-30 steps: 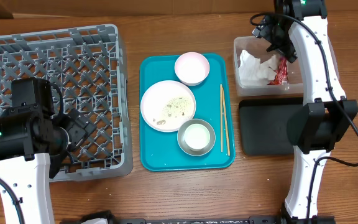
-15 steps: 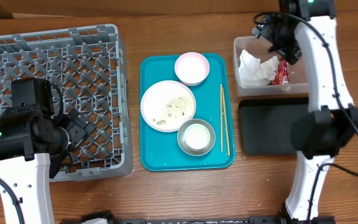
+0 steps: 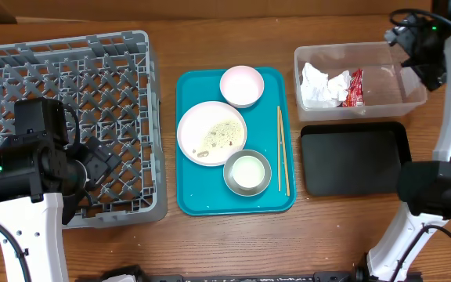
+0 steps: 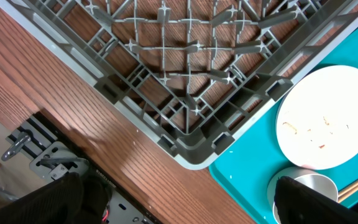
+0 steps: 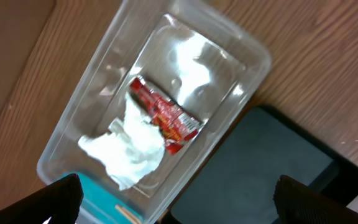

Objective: Sort waste into correct bins and load items into the dishwasher
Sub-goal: 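Raise the right arm away to the right side, then reach the left gripper to the small white cup on the tray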

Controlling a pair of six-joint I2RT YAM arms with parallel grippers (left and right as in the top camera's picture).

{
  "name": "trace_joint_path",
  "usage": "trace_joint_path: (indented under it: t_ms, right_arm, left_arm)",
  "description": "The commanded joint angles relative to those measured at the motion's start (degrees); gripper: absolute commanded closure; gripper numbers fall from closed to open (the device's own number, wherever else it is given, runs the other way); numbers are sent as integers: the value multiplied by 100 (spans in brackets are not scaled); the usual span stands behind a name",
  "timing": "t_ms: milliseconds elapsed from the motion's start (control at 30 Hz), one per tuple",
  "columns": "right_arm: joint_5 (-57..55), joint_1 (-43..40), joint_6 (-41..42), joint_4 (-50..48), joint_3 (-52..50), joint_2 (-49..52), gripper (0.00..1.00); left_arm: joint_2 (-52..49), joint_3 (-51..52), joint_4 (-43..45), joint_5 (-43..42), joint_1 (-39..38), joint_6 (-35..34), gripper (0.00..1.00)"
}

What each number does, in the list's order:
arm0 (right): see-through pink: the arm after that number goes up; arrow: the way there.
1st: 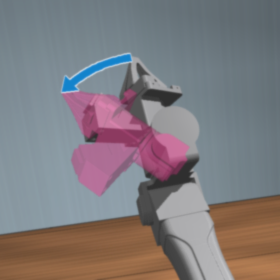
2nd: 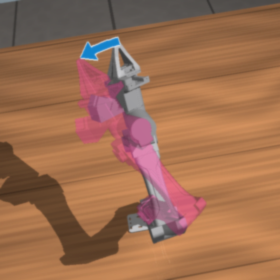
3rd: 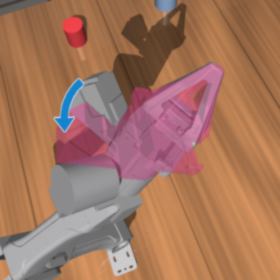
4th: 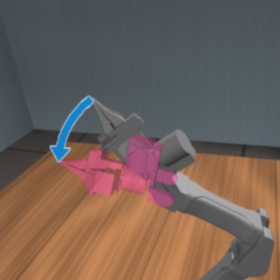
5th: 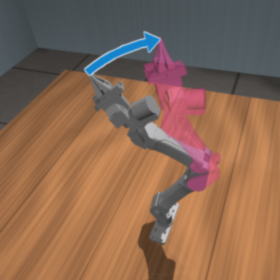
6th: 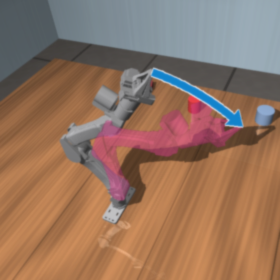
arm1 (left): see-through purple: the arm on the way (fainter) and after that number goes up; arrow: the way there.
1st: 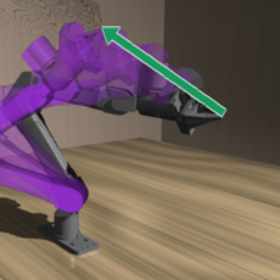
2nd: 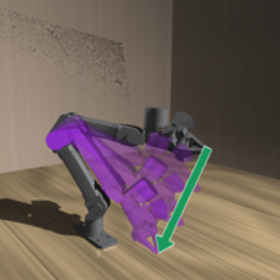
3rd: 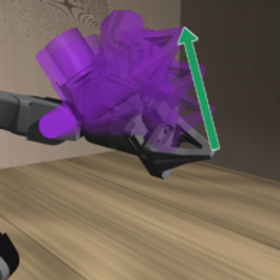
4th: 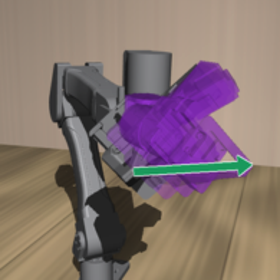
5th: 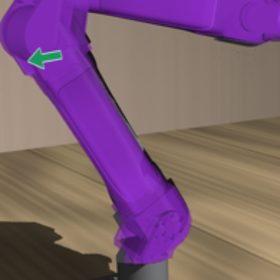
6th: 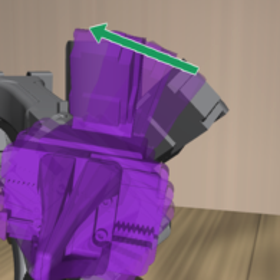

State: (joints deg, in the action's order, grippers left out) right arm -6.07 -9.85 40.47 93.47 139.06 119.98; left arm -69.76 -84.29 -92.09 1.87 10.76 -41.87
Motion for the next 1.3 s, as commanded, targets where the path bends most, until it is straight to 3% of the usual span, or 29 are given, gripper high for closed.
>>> trace_joint_path:
  t_ms: [0, 867, 1033, 1100, 1267]
  right_arm:
    - [-74, -103, 26, -13, 7, -37, 0]
    - [-72, -149, 26, -15, 7, -37, 0]
    - [-72, -149, 26, -13, 7, -37, 0]
    - [-72, -149, 26, -15, 7, -37, 0]
    - [-72, -149, 26, -15, 7, -37, 0]
  left_arm:
    - [44, 24, 0, -39, 35, -57, 0]
    - [22, 24, 216, 13, 37, -42, 0]
    - [11, 26, 225, -1635, 17, 11, 0]
    - [2, 31, 411, -2162, -85, 339, 7]
    - [2, 31, 855, -3200, -763, 1624, 2]
